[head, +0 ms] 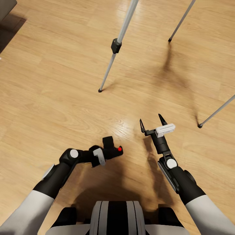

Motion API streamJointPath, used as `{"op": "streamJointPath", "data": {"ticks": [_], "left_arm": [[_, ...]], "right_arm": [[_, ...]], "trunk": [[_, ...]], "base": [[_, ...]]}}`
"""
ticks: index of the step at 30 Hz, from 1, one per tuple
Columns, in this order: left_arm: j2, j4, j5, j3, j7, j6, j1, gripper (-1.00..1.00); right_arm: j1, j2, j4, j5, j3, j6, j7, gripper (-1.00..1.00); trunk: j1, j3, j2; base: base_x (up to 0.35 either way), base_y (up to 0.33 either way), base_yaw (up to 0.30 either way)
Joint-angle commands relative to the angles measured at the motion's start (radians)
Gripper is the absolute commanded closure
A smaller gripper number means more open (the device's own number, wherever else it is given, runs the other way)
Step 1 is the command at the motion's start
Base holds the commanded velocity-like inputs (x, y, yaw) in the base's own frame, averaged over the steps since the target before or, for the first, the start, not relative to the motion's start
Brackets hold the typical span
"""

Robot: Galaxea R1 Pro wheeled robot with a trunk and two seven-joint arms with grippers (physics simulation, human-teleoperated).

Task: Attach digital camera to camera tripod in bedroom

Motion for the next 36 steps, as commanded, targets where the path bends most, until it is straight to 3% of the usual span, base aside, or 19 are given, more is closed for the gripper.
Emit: {"op": "streamJointPath", "data": {"ticks": [1,8,13,22,23,27,28,36], "left_arm": [[0.003,-0.019,-0.003,-0.002,-0.006,0.011,0.000,1.00],[0.020,-0.110,-0.002,0.002,-0.071,0.016,0.000,1.00],[0.023,-0.191,-0.002,0.018,-0.170,0.022,0.000,1.00],[0.015,-0.319,-0.001,0.124,-0.308,0.028,0.000,1.00],[0.012,-0.338,0.000,0.148,-0.340,0.041,0.000,1.00],[0.009,-0.374,0.003,0.166,-0.387,0.090,0.001,1.00],[0.009,-0.388,0.004,0.175,-0.435,0.140,0.001,1.00],[0.007,-0.396,0.008,0.229,-0.492,0.221,0.001,1.00]], "right_arm": [[-0.001,-0.001,0.000,0.003,0.004,-0.001,-0.010,-1.00],[-0.001,-0.001,0.000,0.003,0.003,-0.001,-0.010,-1.00],[-0.001,-0.001,0.000,0.003,0.003,-0.002,-0.010,-1.00],[-0.001,-0.001,0.000,0.000,0.002,-0.002,-0.010,-1.00],[-0.001,-0.001,0.000,-0.001,0.002,-0.002,-0.010,-1.00],[-0.001,-0.001,0.000,-0.002,0.002,-0.002,-0.010,-1.00],[-0.001,-0.001,0.000,-0.002,0.001,-0.002,-0.011,-1.00],[-0.001,-0.001,0.000,-0.003,-0.005,-0.002,-0.011,-1.00]], "trunk": [[0.000,-0.001,0.000],[0.000,-0.001,0.000],[0.000,-0.001,0.000],[0.000,-0.001,0.000],[0.000,-0.001,0.000],[0.000,-0.001,0.000],[0.000,-0.001,0.000],[0.000,-0.001,0.000]], "base": [[0.000,0.000,0.000],[0.000,0.000,0.000],[0.000,0.000,0.000],[0.000,0.000,0.000],[0.000,0.000,0.000],[0.000,0.000,0.000],[0.000,0.000,0.000],[0.000,0.000,0.000]]}}
